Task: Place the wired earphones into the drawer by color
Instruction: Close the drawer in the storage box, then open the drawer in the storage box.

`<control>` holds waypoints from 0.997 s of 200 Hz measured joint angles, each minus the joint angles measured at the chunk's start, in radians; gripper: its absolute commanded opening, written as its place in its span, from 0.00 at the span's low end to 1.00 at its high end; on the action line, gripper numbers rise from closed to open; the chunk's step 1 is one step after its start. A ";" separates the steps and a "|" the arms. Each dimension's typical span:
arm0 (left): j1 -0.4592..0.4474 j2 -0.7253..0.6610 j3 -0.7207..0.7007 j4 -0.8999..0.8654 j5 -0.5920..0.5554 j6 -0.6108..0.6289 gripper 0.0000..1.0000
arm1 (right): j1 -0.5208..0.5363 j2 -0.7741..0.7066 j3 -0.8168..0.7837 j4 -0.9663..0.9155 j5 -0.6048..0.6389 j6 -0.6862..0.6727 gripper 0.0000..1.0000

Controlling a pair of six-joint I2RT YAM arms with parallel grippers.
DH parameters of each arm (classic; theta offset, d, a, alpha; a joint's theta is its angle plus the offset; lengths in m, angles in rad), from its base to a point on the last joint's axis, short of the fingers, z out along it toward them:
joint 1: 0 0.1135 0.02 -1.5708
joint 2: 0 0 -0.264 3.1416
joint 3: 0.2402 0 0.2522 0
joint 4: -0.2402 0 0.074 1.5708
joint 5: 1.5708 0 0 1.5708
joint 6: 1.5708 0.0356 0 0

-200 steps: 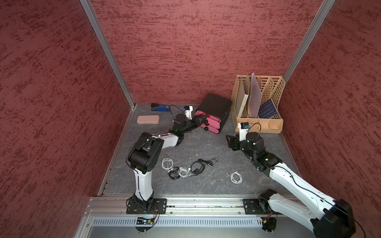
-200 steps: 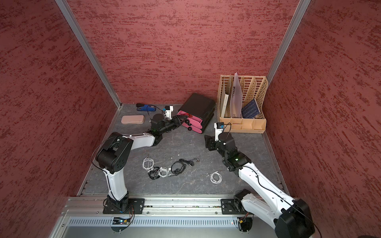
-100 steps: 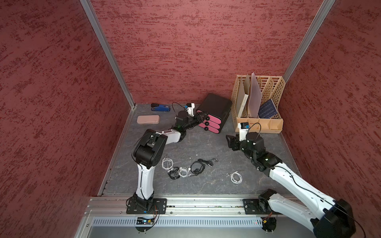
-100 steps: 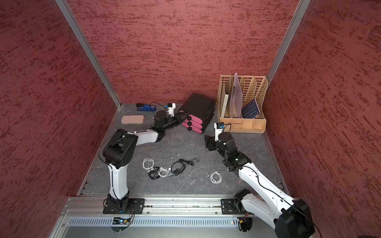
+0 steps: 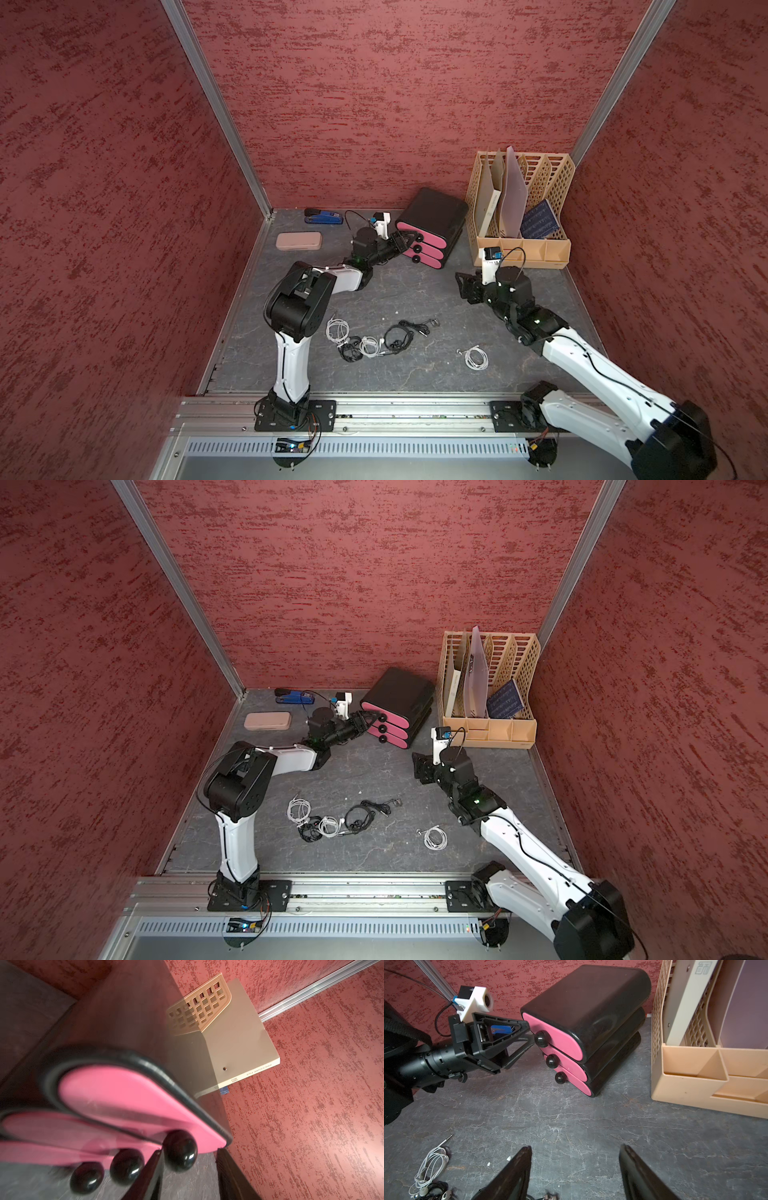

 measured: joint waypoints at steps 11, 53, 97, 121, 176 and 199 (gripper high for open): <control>0.002 -0.018 -0.037 0.015 -0.003 -0.003 0.49 | 0.000 0.000 0.000 0.000 0.000 0.000 0.71; 0.007 -0.035 -0.147 0.091 -0.008 -0.035 0.49 | 0.000 0.002 0.000 0.000 0.000 0.000 0.71; 0.007 0.004 -0.168 0.162 -0.009 -0.079 0.50 | 0.000 0.002 0.000 0.000 0.000 0.000 0.71; 0.007 0.045 -0.163 0.191 -0.009 -0.103 0.49 | 0.000 0.002 0.000 0.000 0.000 0.000 0.71; 0.004 0.133 -0.103 0.197 -0.013 -0.134 0.49 | 0.000 0.002 0.000 0.000 0.000 0.000 0.71; -0.001 0.158 -0.067 0.195 -0.018 -0.144 0.49 | 0.000 0.002 0.000 0.000 0.000 0.000 0.71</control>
